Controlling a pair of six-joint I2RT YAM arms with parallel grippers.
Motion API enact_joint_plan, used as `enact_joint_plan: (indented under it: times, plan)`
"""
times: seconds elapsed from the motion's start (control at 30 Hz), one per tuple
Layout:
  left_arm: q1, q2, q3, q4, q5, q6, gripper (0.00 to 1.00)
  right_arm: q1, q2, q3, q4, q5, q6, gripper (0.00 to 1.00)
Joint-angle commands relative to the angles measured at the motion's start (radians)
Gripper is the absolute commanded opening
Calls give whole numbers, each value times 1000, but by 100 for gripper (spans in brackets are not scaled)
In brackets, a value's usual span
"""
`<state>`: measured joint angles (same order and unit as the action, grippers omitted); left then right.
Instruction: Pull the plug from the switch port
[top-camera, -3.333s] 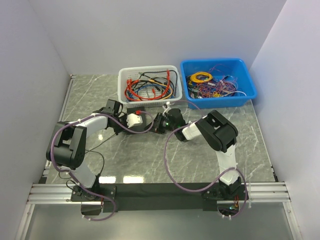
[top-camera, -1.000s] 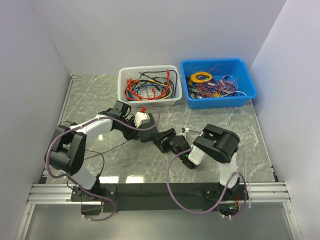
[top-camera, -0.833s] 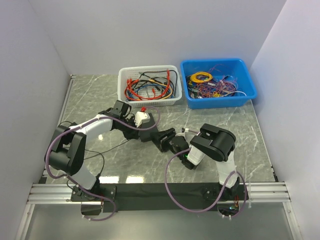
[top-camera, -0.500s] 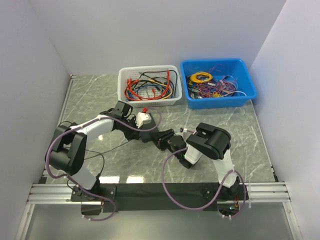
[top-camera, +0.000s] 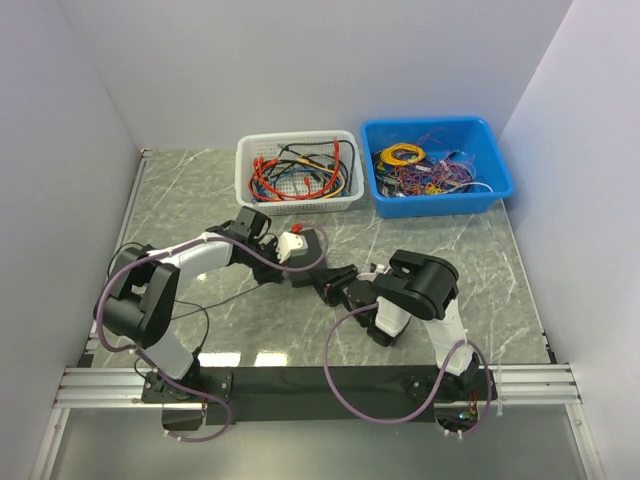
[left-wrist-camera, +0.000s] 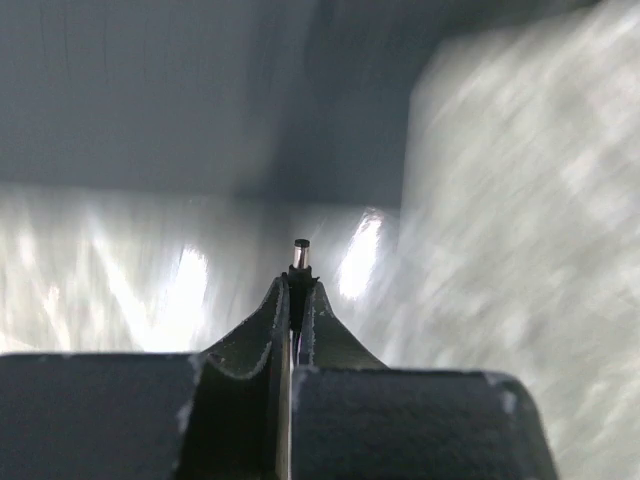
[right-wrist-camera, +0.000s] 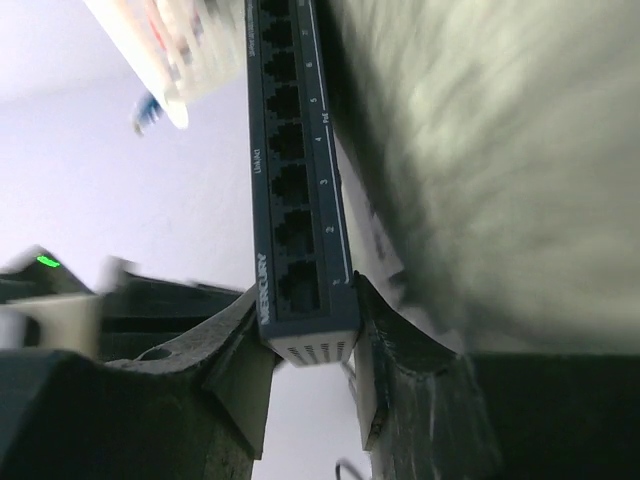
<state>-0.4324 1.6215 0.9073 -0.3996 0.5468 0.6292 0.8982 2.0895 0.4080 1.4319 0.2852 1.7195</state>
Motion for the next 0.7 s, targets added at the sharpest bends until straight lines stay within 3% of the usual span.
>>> enact_joint_plan:
  times: [0.0,0.2,0.37,0.43,0.47,0.53,0.57,0.67]
  plan:
    - [40,40,-61,-102,-226,81,0,-42,50,-118,31,186,126,0]
    - [49,51,-105,-143,-285,118,1,-56,53,-166,65,218,123,0]
    - [52,-3,-67,-157,-200,104,1,-56,35,-118,-8,131,71,0]
    - [57,-44,-39,-159,-159,75,13,-55,26,-112,-31,121,62,0]
    - [63,-79,-33,-156,-147,61,29,-56,21,-113,-31,117,57,0]
    - [86,-121,-27,-130,-131,20,43,-55,0,-120,-51,108,40,6]
    - [98,-168,-25,-116,-130,-20,99,-54,-11,-124,-68,88,22,9]
    - [158,-262,-21,-88,-137,-84,99,-50,-66,-120,-181,57,-21,19]
